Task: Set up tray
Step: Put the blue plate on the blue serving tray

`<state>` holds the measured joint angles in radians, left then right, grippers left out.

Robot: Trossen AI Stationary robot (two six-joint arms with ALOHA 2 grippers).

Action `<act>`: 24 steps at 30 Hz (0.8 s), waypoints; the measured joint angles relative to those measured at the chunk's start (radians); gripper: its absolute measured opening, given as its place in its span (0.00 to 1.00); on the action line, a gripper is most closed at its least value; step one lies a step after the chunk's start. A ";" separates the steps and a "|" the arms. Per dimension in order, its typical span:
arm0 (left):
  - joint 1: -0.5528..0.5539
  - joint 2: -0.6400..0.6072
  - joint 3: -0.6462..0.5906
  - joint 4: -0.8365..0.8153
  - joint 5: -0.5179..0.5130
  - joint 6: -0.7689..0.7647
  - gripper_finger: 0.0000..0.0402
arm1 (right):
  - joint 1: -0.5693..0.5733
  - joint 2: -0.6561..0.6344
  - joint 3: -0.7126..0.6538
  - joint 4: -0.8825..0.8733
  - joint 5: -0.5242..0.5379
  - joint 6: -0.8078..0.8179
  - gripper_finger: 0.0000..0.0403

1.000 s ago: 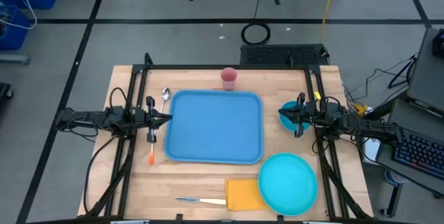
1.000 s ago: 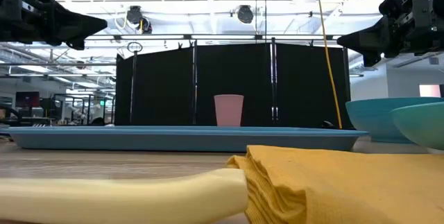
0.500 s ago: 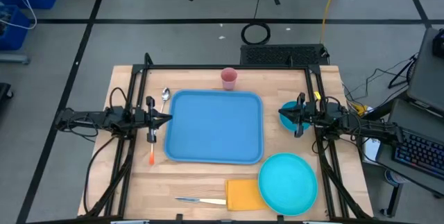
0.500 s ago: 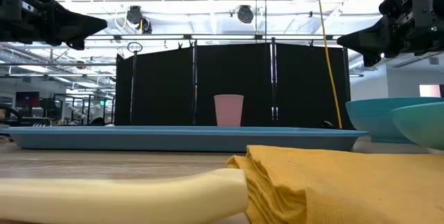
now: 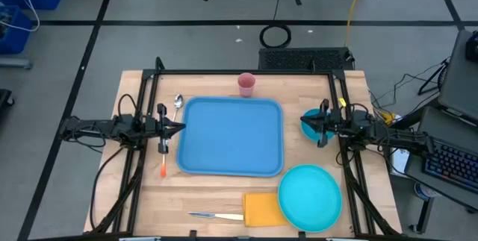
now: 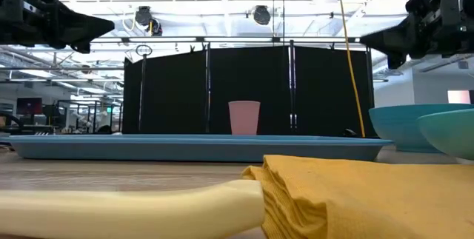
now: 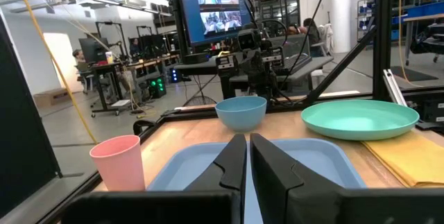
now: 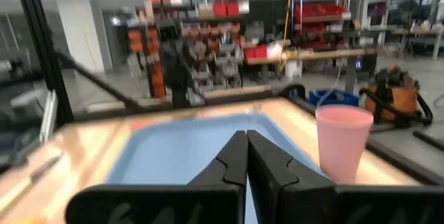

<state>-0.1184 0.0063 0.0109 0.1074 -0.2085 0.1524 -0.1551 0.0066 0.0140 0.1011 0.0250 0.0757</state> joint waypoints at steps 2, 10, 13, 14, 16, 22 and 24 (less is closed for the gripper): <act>0.000 0.000 0.000 0.000 0.000 0.000 0.06 | 0.000 0.001 0.000 0.046 -0.002 0.023 0.00; 0.000 0.000 0.000 0.000 0.000 0.000 0.06 | 0.000 0.003 0.000 0.116 0.025 0.069 0.00; 0.000 0.000 0.000 0.000 0.000 0.000 0.06 | 0.000 0.004 0.000 0.105 0.025 0.070 0.00; 0.000 0.000 0.000 0.000 0.000 0.000 0.06 | 0.000 0.003 0.000 0.110 0.030 0.079 0.00; 0.000 0.000 0.000 0.000 0.000 0.000 0.06 | 0.000 0.003 0.000 0.124 0.050 0.132 0.00; 0.000 0.000 0.000 0.000 0.000 0.000 0.06 | 0.000 0.003 0.000 0.125 -0.123 0.148 0.00; 0.000 0.000 0.000 0.000 0.000 0.000 0.06 | 0.004 0.004 0.000 0.114 -0.184 0.161 0.01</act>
<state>-0.1183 0.0059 0.0109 0.1074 -0.2085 0.1524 -0.1506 0.0105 0.0139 0.2147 -0.1587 0.2368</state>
